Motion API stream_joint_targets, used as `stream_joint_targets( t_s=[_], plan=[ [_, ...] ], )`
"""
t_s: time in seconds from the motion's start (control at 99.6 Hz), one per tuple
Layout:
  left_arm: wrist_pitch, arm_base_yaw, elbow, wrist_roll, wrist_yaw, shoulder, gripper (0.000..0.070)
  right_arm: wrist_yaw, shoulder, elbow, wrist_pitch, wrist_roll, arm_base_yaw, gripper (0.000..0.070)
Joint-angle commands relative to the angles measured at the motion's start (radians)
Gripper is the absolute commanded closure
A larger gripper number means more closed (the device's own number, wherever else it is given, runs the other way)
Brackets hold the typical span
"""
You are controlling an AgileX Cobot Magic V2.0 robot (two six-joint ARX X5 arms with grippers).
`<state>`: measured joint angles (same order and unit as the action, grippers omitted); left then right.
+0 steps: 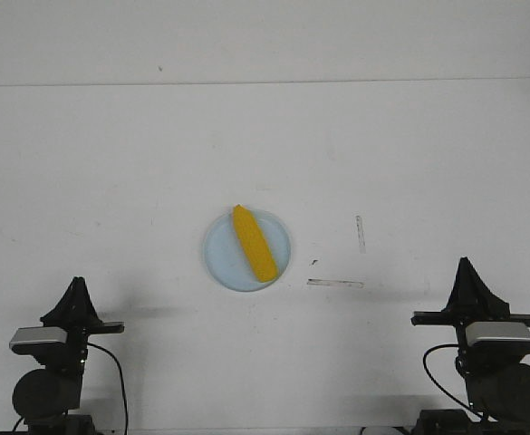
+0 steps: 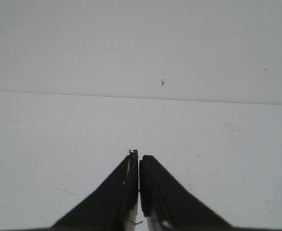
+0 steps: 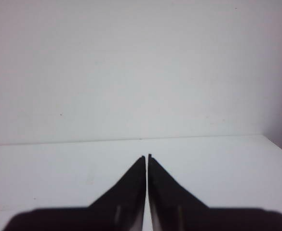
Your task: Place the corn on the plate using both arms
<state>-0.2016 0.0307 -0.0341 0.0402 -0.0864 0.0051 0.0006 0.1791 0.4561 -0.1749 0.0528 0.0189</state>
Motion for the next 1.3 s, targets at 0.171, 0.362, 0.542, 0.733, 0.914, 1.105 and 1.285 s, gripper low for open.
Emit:
stream_joint_targets(
  t_s=[0.171, 0.362, 0.542, 0.733, 0.914, 1.105, 1.285],
  plan=[
    [0.011, -0.050, 0.021, -0.002, 0.099, -0.002, 0.0699, 0.000, -0.002, 0.006, 0.011, 0.009, -0.001, 0.0694],
    [0.015, -0.050, 0.021, -0.002, 0.093, -0.002, 0.0699, 0.000, -0.002, 0.006, 0.010, 0.009, -0.001, 0.0694],
    [0.014, -0.050, 0.021, -0.002, 0.093, -0.002, 0.0698, 0.000, -0.002, 0.006, 0.010, 0.009, -0.001, 0.0694],
    [0.015, -0.050, 0.021, -0.002, 0.093, -0.002, 0.0698, 0.000, -0.002, 0.006, 0.010, 0.009, -0.001, 0.0694],
    [0.015, -0.050, 0.021, -0.002, 0.093, -0.002, 0.0698, 0.000, -0.002, 0.006, 0.010, 0.009, -0.001, 0.0694],
    [0.015, -0.050, 0.021, -0.002, 0.093, -0.002, 0.0699, 0.000, -0.002, 0.006, 0.010, 0.009, -0.001, 0.0694],
    [0.015, -0.050, 0.021, -0.002, 0.093, -0.002, 0.0698, 0.000, -0.002, 0.006, 0.010, 0.009, -0.001, 0.0694]
  ],
)
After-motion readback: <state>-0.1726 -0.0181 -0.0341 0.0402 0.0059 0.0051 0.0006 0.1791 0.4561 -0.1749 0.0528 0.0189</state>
